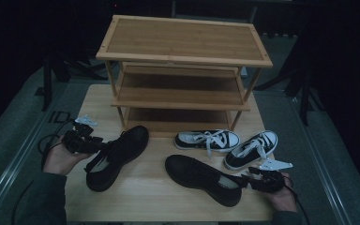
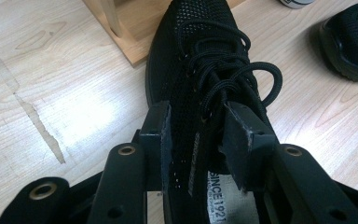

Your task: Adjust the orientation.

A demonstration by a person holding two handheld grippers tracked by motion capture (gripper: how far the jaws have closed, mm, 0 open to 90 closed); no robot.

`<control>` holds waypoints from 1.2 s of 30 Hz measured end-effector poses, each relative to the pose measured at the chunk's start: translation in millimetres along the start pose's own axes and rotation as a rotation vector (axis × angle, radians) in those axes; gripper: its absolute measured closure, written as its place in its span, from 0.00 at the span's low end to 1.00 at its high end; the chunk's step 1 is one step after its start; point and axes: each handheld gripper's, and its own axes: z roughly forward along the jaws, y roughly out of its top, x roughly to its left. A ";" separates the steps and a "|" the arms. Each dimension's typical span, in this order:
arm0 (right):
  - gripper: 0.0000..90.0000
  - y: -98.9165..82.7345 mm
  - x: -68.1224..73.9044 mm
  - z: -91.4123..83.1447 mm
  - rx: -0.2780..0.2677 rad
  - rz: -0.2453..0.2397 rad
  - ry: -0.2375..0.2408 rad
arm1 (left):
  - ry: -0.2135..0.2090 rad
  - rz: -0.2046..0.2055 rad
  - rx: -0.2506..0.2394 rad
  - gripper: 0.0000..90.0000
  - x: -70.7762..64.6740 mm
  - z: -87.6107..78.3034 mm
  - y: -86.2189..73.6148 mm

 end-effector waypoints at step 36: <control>1.00 -7.5 26.9 -31.5 0.012 -0.130 0.248 | 0.002 0.027 0.004 0.69 -8.0 2.8 1.7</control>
